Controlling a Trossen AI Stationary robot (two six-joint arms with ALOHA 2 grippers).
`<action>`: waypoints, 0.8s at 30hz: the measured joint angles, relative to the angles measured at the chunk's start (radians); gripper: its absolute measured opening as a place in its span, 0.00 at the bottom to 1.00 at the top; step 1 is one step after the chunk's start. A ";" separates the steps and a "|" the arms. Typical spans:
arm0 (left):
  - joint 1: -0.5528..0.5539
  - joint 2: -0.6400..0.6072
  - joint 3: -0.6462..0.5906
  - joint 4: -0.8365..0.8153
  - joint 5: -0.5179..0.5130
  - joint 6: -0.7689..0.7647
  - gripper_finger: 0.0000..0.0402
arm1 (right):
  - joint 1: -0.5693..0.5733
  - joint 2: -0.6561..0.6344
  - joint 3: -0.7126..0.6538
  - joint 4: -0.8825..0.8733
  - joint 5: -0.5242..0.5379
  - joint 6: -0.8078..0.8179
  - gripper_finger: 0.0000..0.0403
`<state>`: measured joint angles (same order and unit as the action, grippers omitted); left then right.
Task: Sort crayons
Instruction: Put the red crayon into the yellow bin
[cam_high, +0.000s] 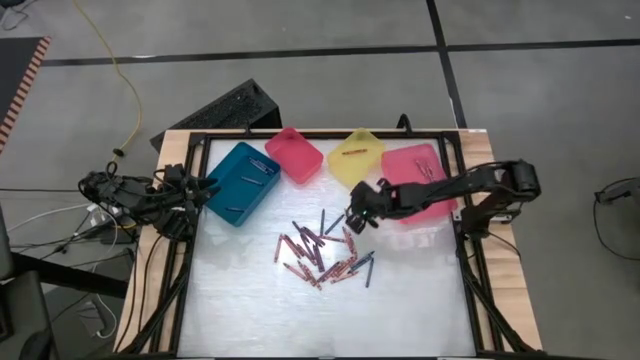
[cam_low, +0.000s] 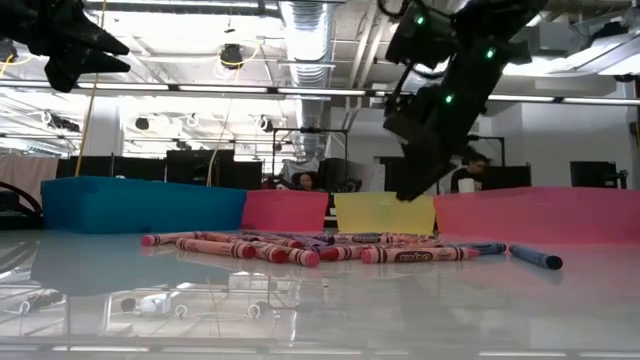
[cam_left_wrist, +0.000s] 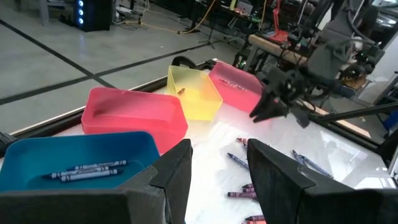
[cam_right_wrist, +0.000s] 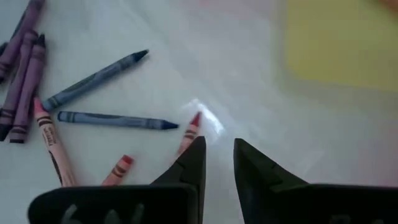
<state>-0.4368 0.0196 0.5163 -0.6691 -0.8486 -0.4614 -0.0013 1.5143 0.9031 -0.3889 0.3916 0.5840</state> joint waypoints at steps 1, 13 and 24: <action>0.000 0.000 0.000 -0.001 0.000 0.000 0.36 | 0.008 0.024 0.000 0.017 0.000 0.002 0.20; 0.000 0.000 0.000 -0.001 0.000 0.000 0.36 | 0.034 0.166 0.000 0.108 -0.025 0.049 0.20; 0.000 0.000 0.000 -0.001 0.000 0.000 0.36 | 0.040 0.199 0.003 0.104 -0.044 0.123 0.17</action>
<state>-0.4366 0.0196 0.5163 -0.6700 -0.8489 -0.4614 0.0382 1.7128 0.9058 -0.2850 0.3471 0.7072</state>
